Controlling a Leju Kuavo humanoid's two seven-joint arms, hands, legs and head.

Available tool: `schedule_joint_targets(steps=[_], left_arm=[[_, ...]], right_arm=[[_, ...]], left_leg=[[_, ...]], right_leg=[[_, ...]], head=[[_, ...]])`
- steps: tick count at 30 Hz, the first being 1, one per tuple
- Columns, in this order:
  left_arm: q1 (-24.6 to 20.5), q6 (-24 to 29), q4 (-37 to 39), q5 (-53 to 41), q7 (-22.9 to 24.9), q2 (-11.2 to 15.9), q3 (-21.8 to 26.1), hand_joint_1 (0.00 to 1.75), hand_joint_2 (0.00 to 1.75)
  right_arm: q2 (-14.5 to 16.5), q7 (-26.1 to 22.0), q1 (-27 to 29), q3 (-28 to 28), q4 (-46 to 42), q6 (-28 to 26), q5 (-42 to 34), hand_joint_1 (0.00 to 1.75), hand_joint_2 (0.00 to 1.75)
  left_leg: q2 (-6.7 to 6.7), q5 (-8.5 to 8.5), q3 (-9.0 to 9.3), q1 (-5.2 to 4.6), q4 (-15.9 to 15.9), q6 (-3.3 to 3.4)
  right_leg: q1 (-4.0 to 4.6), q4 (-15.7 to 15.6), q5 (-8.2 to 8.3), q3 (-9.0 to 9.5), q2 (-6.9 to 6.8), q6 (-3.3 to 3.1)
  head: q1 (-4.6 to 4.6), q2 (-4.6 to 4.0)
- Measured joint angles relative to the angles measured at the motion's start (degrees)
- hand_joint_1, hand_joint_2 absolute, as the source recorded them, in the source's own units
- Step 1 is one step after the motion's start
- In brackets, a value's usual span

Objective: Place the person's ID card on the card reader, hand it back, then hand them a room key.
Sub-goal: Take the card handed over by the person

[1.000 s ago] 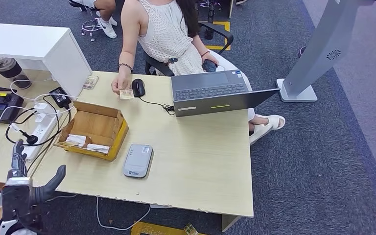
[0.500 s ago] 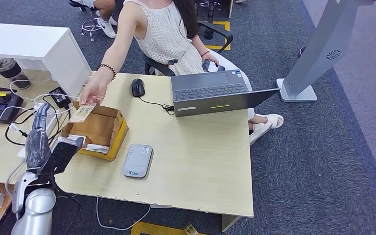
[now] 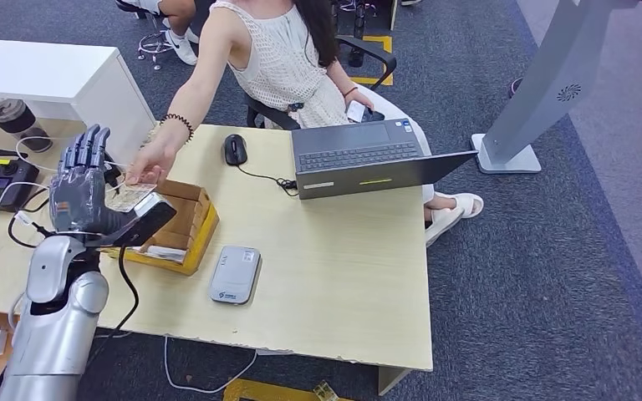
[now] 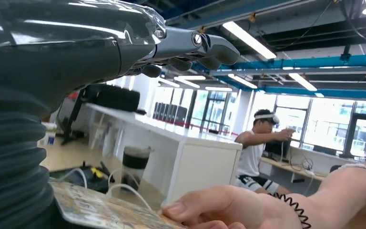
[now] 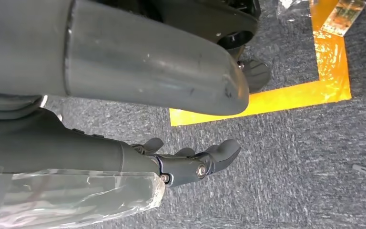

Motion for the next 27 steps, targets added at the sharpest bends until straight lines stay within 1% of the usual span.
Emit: schedule_joint_targets(steps=[7,12,13,16,17,27], left_arm=[[-5.3,3.0,4.0,-10.2,5.0,3.7,-5.0,0.00,1.75],[-7.5,4.9,6.0,-14.4,7.4,5.3,-7.3,0.00,1.75],[-7.7,5.0,6.2,-14.4,7.6,5.5,-7.5,0.06,1.75],[-8.1,5.1,7.0,-14.2,7.7,5.7,-7.9,1.37,1.75],[-8.2,5.1,7.2,-14.0,7.6,5.7,-8.0,1.75,1.75],[-8.6,4.9,9.0,-13.0,6.6,5.8,-9.0,1.75,1.75]], right_arm=[[0.5,1.6,-0.2,0.0,0.2,-0.1,2.9,0.00,0.00],[0.9,2.6,-0.3,0.0,0.5,-0.2,5.1,0.00,0.00],[0.9,2.7,-0.3,0.0,0.5,-0.2,5.2,0.00,0.00],[1.0,2.7,-0.3,0.0,0.6,-0.3,5.2,0.00,0.00],[1.0,2.7,-0.3,0.0,0.6,-0.3,5.2,0.00,0.00],[1.0,2.6,-0.4,0.0,0.6,-0.2,5.9,0.00,0.00]], left_leg=[[0.01,0.00,0.00,0.00,0.0,0.00],[0.02,0.00,0.00,0.00,0.0,0.00],[0.02,0.00,0.00,0.00,0.0,0.00],[0.03,0.00,-0.01,0.00,0.0,0.00],[0.03,0.00,-0.01,0.00,0.0,0.00],[0.03,0.00,-0.01,0.00,0.0,0.00]], right_leg=[[0.00,0.0,0.00,0.00,0.01,0.00],[0.00,0.0,0.00,0.00,0.02,0.00],[0.00,0.0,0.00,0.00,0.02,0.00],[0.00,0.0,0.00,0.00,0.03,0.00],[0.00,0.0,0.00,0.00,0.04,0.00],[0.00,0.0,0.00,0.00,0.04,0.00]], head=[[0.01,0.00],[0.00,0.00],[0.00,0.00],[0.00,0.00],[0.01,0.00],[0.00,0.00]])
